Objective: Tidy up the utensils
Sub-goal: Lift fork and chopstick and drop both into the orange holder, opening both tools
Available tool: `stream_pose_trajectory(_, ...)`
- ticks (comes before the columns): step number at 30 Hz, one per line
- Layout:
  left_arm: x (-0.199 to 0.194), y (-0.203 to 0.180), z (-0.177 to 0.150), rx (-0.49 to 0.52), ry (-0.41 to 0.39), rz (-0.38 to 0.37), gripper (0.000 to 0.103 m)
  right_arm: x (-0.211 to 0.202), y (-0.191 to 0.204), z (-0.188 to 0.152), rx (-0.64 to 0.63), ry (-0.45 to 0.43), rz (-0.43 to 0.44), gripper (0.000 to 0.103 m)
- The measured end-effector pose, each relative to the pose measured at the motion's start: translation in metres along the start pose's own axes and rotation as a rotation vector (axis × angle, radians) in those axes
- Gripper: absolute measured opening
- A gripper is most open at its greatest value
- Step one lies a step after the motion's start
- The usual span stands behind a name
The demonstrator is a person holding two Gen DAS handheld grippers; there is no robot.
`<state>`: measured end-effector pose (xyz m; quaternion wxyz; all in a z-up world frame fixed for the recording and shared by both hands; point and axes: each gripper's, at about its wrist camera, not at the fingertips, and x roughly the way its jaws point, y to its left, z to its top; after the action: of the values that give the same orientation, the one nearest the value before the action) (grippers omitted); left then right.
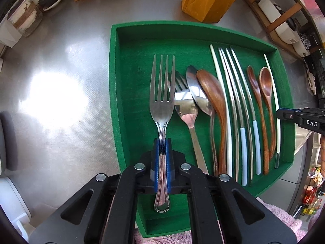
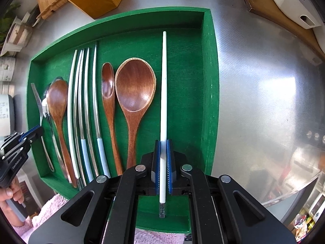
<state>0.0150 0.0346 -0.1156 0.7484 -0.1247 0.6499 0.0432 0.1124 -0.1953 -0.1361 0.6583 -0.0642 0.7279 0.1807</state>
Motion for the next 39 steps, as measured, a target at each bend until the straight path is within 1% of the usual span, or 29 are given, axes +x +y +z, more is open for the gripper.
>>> stream_pose_trajectory(5,-0.028,0.0,-0.004,0.019,-0.097,-0.015,0.004,-0.023,-0.014,-0.012,-0.008,-0.065,0.058,0.006)
stream_pose_trajectory(7,-0.04,-0.003,-0.006,0.034,-0.163,-0.022,0.004,-0.035,-0.014,-0.018,-0.019,-0.121,0.101,0.006)
stream_pose_trajectory(9,-0.055,-0.007,-0.004,0.048,-0.247,-0.024,0.005,-0.049,-0.014,-0.026,-0.036,-0.191,0.119,0.006)
stream_pose_trajectory(12,-0.07,-0.018,0.006,0.061,-0.384,-0.025,0.005,-0.073,-0.011,-0.031,-0.067,-0.317,0.114,0.006)
stream_pose_trajectory(14,-0.081,-0.023,0.012,0.071,-0.474,-0.038,0.005,-0.089,-0.009,-0.032,-0.079,-0.42,0.135,0.006)
stream_pose_trajectory(17,-0.098,-0.028,0.02,0.073,-0.613,-0.071,0.005,-0.117,-0.002,-0.027,-0.09,-0.602,0.144,0.006)
stream_pose_trajectory(20,-0.111,-0.03,0.035,0.061,-0.736,-0.109,0.005,-0.135,-0.001,-0.017,-0.077,-0.746,0.169,0.006)
stream_pose_trajectory(22,-0.115,-0.03,0.047,0.04,-0.804,-0.138,0.005,-0.142,0.005,-0.005,-0.071,-0.837,0.188,0.006)
stream_pose_trajectory(24,-0.114,-0.029,0.062,0.014,-0.864,-0.179,0.005,-0.143,0.017,0.012,-0.058,-0.909,0.213,0.006)
stream_pose_trajectory(27,-0.11,-0.031,0.09,-0.021,-0.906,-0.233,0.005,-0.149,0.024,0.034,-0.052,-1.014,0.244,0.006)
stream_pose_trajectory(29,-0.108,-0.034,0.108,-0.027,-0.938,-0.249,0.005,-0.154,0.025,0.051,-0.049,-1.058,0.268,0.006)
stream_pose_trajectory(35,-0.104,-0.041,0.16,-0.044,-0.978,-0.305,0.005,-0.163,0.03,0.092,-0.034,-1.118,0.287,0.006)
stream_pose_trajectory(37,-0.102,-0.043,0.174,-0.051,-0.976,-0.321,0.005,-0.164,0.031,0.102,-0.029,-1.126,0.286,0.006)
stream_pose_trajectory(39,-0.096,-0.046,0.185,-0.047,-0.967,-0.315,0.005,-0.161,0.032,0.112,-0.028,-1.122,0.277,0.006)
